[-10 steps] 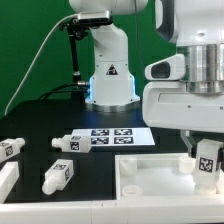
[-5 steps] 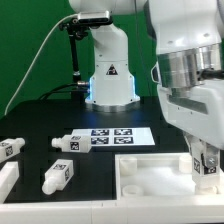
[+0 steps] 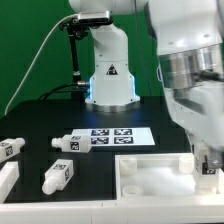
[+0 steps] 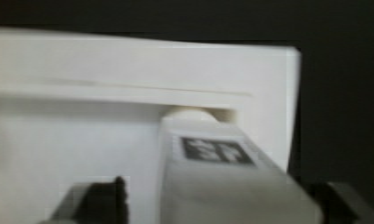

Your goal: Assemble one leg

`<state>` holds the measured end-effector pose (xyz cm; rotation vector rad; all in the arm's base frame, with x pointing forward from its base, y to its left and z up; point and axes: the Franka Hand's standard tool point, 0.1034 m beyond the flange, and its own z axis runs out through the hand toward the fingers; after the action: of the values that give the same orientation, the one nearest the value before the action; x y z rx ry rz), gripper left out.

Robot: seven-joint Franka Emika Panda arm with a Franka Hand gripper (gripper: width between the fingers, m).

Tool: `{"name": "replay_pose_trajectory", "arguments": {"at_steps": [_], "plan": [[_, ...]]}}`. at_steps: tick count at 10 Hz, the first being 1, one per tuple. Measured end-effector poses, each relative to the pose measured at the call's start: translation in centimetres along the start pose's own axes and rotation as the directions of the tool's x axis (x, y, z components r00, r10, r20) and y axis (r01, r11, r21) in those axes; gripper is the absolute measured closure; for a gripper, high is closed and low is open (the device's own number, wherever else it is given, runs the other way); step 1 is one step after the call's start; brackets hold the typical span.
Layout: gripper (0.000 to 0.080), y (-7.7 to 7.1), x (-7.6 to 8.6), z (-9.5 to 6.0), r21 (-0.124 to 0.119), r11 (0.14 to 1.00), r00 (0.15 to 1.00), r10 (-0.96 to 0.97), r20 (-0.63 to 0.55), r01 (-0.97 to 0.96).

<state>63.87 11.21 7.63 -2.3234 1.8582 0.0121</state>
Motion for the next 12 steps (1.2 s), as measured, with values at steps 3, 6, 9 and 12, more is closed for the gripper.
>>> {"name": "replay_pose_trajectory", "arguments": {"at_steps": [3,6,9,12], "plan": [[0.0163,-0.04,-0.29,-0.02,-0.003,0.943,0.943,-0.334,-0.003,0.334],[0.0154,-0.06,-0.07,-0.05,-0.014,0.806,0.806,-0.592,-0.013,0.592],[0.0151,-0.15,0.09,-0.07,-0.032,0.587,0.587,-0.809,-0.019,0.809],[0.0463,-0.15,0.08,-0.06,-0.031,0.628,0.628,-0.778,-0.020,0.777]]}}
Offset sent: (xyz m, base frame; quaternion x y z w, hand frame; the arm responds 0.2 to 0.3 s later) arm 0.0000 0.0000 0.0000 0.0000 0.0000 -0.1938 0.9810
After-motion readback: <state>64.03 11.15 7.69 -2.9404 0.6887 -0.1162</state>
